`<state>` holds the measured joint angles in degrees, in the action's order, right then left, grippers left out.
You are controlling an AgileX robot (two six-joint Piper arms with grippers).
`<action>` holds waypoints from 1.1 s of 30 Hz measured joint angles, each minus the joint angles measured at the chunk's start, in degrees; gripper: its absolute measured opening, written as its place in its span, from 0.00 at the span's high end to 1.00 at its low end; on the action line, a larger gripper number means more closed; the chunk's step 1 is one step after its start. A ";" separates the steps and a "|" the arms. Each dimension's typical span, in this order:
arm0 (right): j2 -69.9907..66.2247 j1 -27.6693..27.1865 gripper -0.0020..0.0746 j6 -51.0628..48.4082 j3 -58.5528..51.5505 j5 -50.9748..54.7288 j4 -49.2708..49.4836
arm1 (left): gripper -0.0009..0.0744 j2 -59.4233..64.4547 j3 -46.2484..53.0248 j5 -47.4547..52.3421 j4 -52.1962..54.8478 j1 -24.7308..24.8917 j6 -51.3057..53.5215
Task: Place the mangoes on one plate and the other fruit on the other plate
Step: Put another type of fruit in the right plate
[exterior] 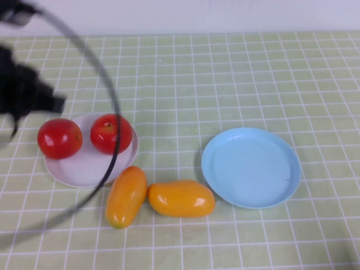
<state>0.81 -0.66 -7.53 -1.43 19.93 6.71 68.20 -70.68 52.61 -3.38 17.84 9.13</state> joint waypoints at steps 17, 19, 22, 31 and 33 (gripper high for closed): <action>0.00 0.00 1.00 0.00 0.00 0.00 0.00 | 0.99 -56.06 43.38 -22.60 -0.18 0.00 0.00; 0.00 0.00 1.00 0.00 0.00 0.00 0.00 | 0.99 -59.94 44.70 -22.60 -0.18 0.00 0.00; 0.00 0.00 1.00 0.00 0.00 0.00 0.00 | 0.99 -64.71 46.43 -22.60 -0.18 0.00 0.00; 0.00 0.00 1.00 0.00 0.00 0.00 0.00 | 0.99 -66.74 54.74 -28.75 -0.83 0.00 0.00; 0.00 0.00 1.00 0.00 0.00 0.00 0.00 | 0.99 -66.74 58.07 -34.17 -0.56 0.00 0.00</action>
<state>0.81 -0.66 -7.53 -1.43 19.93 6.71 1.46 -12.62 18.44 -3.95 17.84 9.13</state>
